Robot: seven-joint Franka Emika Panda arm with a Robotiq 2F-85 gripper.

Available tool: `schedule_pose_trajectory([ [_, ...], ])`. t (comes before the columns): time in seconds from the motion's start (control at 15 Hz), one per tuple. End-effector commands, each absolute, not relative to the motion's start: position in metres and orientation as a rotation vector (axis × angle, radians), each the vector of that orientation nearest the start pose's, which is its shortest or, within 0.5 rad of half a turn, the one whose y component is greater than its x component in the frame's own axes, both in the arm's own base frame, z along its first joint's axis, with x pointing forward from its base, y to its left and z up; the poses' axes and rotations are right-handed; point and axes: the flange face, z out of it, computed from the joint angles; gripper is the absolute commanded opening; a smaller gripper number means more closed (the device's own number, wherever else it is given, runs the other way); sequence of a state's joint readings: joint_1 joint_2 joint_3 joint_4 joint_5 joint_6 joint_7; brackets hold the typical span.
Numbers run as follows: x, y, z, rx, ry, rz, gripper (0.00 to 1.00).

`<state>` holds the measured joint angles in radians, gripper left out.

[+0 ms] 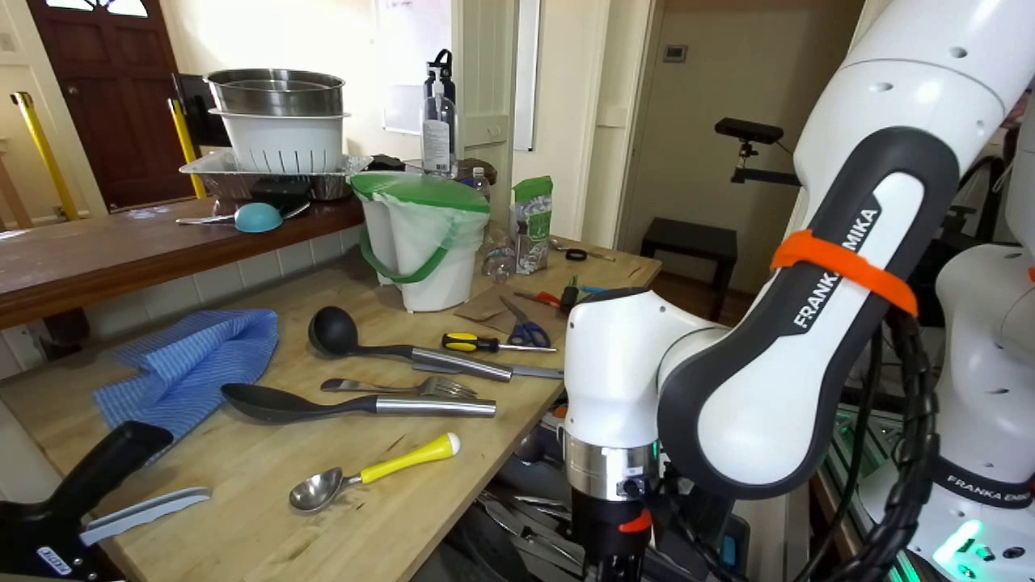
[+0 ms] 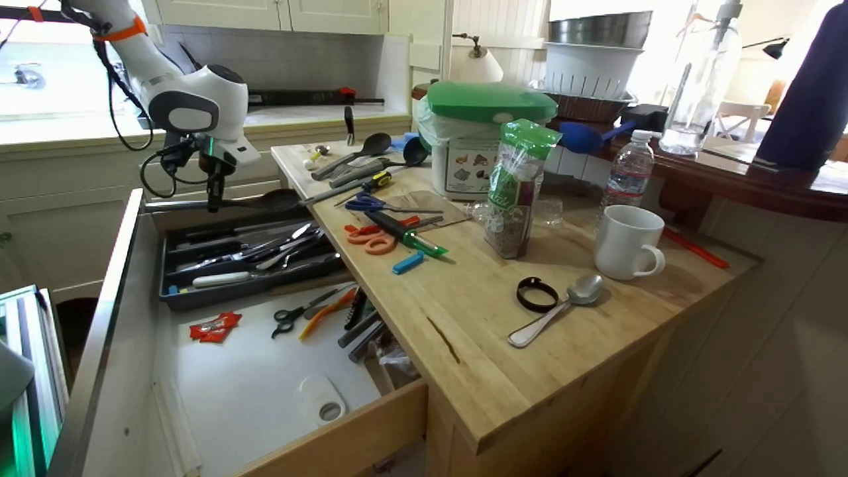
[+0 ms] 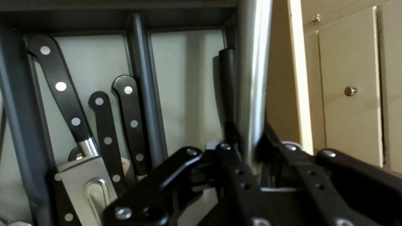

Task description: Remove one serving spoon from the drawer

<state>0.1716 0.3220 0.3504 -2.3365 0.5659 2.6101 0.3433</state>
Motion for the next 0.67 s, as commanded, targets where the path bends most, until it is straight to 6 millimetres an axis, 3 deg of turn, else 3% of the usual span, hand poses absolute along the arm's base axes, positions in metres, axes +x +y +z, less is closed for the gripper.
schedule_pose_trajectory([
  [0.0,0.429,0.256,0.231,-2.789,0.277,0.243,0.06],
  [0.33,0.438,0.268,0.249,-2.707,-0.008,0.122,0.06],
  [0.6,0.444,0.282,0.247,-2.608,-0.279,0.111,0.06],
])
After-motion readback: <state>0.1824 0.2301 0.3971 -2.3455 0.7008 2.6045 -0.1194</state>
